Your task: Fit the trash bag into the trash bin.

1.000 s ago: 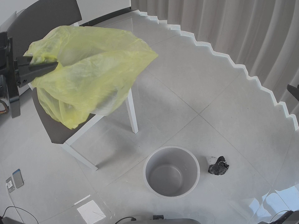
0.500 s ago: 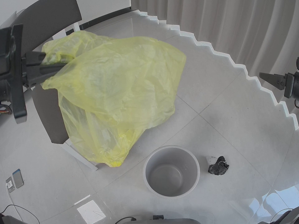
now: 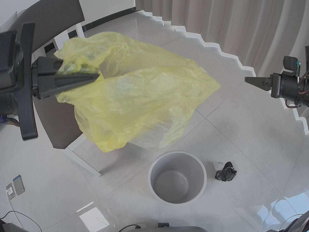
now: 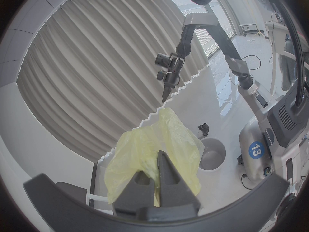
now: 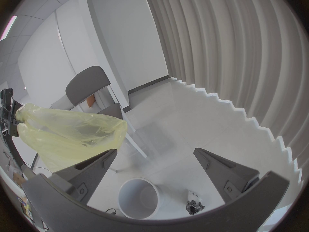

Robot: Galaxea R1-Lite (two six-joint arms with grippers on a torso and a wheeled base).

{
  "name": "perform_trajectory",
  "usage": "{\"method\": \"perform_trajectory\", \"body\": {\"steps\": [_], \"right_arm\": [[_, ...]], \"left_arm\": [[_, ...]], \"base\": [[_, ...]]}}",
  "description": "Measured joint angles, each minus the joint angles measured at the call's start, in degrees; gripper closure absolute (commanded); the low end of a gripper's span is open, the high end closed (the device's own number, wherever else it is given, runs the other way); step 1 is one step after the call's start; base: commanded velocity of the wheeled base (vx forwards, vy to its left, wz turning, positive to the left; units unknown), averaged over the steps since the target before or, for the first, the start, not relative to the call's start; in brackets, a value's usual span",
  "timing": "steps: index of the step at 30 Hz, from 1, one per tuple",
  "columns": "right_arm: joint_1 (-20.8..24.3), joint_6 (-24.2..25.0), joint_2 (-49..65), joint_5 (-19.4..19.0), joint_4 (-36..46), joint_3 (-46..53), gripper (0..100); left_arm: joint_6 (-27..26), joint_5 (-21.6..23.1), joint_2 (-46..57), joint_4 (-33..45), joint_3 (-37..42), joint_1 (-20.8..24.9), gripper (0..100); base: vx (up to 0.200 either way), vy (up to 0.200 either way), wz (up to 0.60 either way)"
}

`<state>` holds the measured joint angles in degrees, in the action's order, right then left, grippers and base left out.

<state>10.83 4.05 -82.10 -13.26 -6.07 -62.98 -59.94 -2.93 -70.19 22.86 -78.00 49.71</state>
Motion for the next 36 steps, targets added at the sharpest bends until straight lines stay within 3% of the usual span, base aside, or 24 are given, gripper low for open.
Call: {"method": "perform_trajectory", "body": {"steps": [17, 36], "right_arm": [[6.9, 4.8, -10.6, 0.0, -2.6, -11.2, 0], [9.1, 3.0, -4.7, 0.0, 0.9, 1.0, 0]], "left_arm": [[1.9, 0.5, -0.2, 0.6, 1.4, 7.4, 100], [2.0, 0.1, 0.1, 0.0, -0.3, 6.8, 100]], "base": [[0.000, 0.000, 0.00], [0.000, 0.000, 0.00]]}}
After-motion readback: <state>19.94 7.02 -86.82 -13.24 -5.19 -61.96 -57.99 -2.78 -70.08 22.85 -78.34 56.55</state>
